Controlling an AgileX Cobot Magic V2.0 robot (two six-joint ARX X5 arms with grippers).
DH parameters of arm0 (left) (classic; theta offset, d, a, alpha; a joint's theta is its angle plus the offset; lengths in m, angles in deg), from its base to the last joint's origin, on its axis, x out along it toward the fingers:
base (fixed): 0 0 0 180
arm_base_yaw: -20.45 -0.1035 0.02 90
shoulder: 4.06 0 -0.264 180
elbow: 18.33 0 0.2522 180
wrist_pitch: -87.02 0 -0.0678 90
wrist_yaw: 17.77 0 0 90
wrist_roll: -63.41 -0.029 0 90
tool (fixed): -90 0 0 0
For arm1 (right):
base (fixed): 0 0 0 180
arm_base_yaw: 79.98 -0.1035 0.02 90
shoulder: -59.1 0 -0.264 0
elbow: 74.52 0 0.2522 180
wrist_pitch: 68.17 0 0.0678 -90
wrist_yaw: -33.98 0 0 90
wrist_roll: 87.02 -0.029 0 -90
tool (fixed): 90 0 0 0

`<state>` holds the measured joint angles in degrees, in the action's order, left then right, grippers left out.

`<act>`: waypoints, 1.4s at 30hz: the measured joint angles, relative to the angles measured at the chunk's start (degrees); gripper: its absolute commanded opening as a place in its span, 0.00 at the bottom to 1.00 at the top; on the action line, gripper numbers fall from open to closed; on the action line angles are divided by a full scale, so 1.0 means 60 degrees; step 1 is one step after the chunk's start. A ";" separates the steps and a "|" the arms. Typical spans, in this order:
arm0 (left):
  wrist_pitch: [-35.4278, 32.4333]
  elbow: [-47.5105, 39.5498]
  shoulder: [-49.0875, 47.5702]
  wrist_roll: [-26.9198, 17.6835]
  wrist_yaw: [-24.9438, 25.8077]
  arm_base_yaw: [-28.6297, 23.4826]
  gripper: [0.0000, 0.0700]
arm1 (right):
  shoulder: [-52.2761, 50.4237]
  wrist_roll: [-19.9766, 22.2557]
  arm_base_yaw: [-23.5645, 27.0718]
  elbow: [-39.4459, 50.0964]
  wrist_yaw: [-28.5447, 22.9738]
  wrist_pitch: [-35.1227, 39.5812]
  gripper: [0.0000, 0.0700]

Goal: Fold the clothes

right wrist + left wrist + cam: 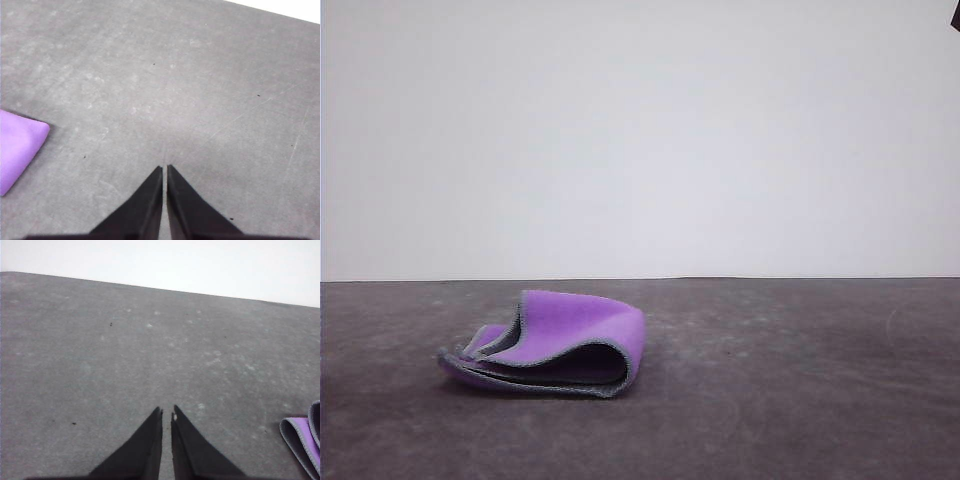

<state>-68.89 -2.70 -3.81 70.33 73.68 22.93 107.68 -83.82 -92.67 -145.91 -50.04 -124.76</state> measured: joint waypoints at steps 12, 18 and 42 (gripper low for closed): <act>0.0000 0.0000 0.0000 0.0000 0.0000 0.0000 0.02 | 0.0000 0.0003 0.0000 0.0000 -0.0006 0.0053 0.01; 0.0000 0.0000 0.0000 0.0000 -0.0004 0.0000 0.02 | -0.0692 0.0294 0.0443 0.0780 -0.0254 0.0873 0.01; 0.0004 0.0000 0.0004 0.0004 0.0000 0.0000 0.02 | -0.8085 0.0312 0.2014 0.9457 -0.0251 0.6808 0.01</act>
<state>-68.87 -2.70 -3.79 70.35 73.68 22.93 59.17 -81.95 -80.58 -89.17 -51.54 -83.91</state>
